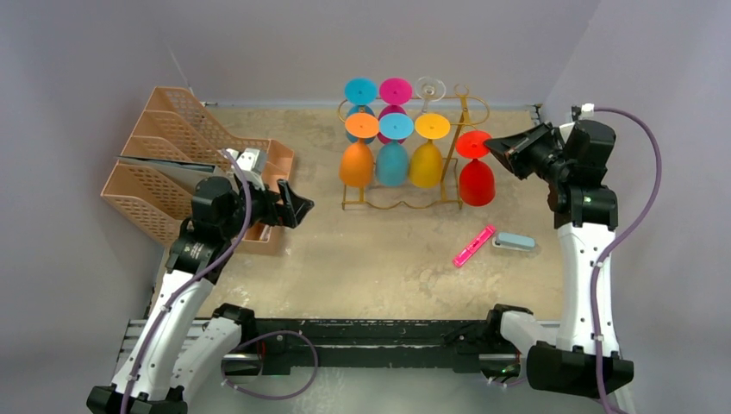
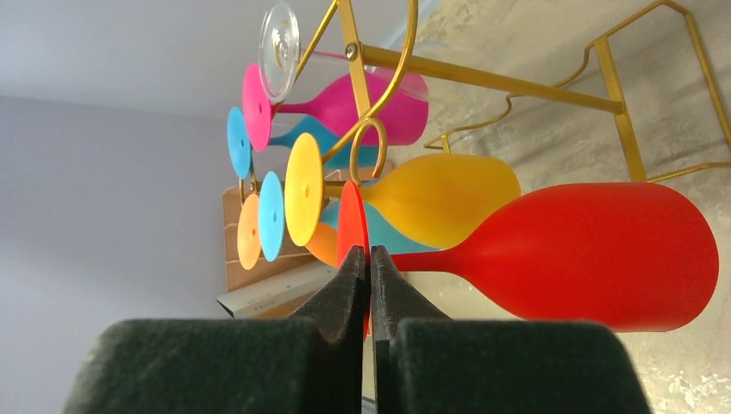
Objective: Take the wine glass off the wine glass rack
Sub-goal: Pick up the wine glass from the wine rack, then place the wine glass at the center of the board.
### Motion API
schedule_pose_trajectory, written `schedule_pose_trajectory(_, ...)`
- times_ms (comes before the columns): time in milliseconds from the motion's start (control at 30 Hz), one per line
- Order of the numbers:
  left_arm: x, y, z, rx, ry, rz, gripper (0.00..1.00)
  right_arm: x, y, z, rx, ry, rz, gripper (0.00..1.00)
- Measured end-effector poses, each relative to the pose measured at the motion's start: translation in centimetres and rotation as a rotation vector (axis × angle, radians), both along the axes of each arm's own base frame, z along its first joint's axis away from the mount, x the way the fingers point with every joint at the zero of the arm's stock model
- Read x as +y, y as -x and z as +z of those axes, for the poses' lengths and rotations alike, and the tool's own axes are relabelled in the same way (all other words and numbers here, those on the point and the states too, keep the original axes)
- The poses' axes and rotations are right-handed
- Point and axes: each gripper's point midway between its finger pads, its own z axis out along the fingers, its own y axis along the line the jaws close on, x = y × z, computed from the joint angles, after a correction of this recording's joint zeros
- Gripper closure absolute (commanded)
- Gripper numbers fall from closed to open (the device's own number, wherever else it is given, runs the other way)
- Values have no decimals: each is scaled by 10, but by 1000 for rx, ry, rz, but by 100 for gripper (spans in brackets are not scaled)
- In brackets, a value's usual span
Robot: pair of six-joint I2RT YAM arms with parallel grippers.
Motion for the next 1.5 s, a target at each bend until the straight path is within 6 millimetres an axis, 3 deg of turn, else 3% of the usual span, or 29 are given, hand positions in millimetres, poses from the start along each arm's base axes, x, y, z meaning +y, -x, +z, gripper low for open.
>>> schedule_pose_trajectory(267,-5,8,6,-17,18,-39,1,11,22,3,-36,52,95,100)
schedule_pose_trajectory(500,-18,23,9,-2,60,-136,6,33,56,6,-116,87,265,100)
schedule_pose_trajectory(900,-49,67,-19,139,237,-355,10,68,115,-49,-66,96,543,100)
schedule_pose_trajectory(1167,-66,86,-47,253,300,-460,12,115,164,-112,12,151,794,100)
schedule_pose_trajectory(1333,-74,92,-46,257,346,-504,17,130,165,-129,11,181,832,100)
schedule_pose_trajectory(1500,-94,102,-46,295,362,-597,19,143,163,-130,-30,230,859,100)
